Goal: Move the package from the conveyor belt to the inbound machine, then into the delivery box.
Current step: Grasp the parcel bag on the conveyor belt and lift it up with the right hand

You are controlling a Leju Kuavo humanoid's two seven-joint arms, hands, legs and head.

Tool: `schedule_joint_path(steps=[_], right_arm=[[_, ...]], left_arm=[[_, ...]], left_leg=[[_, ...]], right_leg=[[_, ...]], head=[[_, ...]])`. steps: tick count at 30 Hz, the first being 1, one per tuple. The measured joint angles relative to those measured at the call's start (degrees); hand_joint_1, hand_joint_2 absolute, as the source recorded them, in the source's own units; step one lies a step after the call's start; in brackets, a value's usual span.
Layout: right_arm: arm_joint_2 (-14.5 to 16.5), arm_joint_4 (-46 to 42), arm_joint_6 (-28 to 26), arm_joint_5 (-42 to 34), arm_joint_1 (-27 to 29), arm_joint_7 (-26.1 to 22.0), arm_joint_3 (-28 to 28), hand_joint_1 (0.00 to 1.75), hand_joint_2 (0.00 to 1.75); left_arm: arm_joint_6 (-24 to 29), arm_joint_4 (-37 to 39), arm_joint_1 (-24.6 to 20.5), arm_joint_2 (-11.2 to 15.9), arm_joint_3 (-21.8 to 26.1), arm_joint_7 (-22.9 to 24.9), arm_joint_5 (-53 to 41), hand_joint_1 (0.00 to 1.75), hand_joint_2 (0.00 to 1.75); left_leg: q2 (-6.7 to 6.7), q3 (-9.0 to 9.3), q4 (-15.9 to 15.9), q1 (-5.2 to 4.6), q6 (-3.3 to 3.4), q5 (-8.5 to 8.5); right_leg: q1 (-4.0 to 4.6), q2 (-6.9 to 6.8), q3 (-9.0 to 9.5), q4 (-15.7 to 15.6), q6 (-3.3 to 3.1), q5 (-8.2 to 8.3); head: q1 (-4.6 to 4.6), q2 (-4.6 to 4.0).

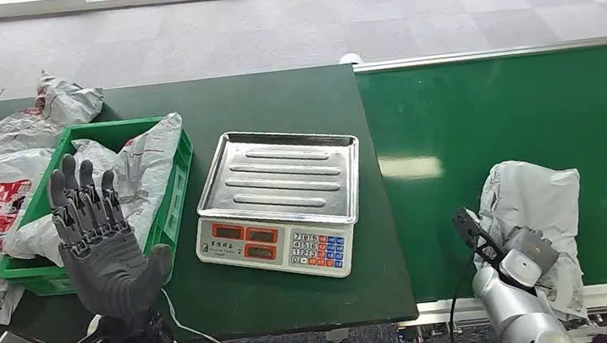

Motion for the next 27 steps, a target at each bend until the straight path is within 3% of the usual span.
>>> schedule_joint_path(steps=[11, 17, 20, 23, 27], right_arm=[[0.01, 0.34, -1.68, 0.09, -1.02, -2.0, 0.12, 1.75, 1.75], [1.31, -1.33, -3.11, -0.13, -0.8, -8.27, 1.37, 1.75, 1.75], [3.97, -10.04, -5.54, -0.63, 2.26, -9.81, 4.6, 1.75, 1.75], [6.73, -26.05, -8.24, -1.58, 6.61, -8.62, 10.86, 1.75, 1.75], [8.15, -43.51, -11.15, -2.66, 9.82, -7.97, 17.95, 1.75, 1.75]], left_arm=[[0.72, 0.08, -0.05, 0.0, 0.19, -0.2, -0.25, 0.0, 1.75], [2.05, 0.07, 0.07, 0.0, 0.84, -1.22, -0.94, 0.0, 1.75], [2.54, -0.27, 0.61, 0.0, 1.47, -1.65, -1.22, 0.0, 1.75], [2.58, -0.54, 1.0, 0.0, 1.68, -1.78, -1.23, 0.0, 1.75], [2.83, -0.39, 0.98, 0.03, 1.72, -1.92, -1.22, 0.0, 1.75]], left_leg=[[-0.02, -0.01, 0.02, 0.0, 0.02, 0.01], [0.07, -0.08, 0.0, 0.0, -0.01, -0.02], [0.11, -0.14, 0.0, -0.01, -0.03, 0.0], [-0.08, -0.33, 0.0, -0.01, -0.07, 0.07], [-0.11, -0.44, 0.0, -0.01, -0.1, 0.08]], right_leg=[[0.01, -0.01, 0.08, -0.03, 0.06, 0.06], [0.03, 0.09, -0.03, 0.0, 0.03, 0.06], [0.02, 0.1, -0.16, 0.04, 0.01, 0.07], [0.01, 0.0, -0.35, 0.11, -0.02, 0.05], [0.0, 0.0, -0.48, 0.13, -0.04, 0.02]], head=[[0.0, 0.0], [0.01, 0.0], [0.0, 0.0], [-0.01, 0.0], [0.0, 0.0]])
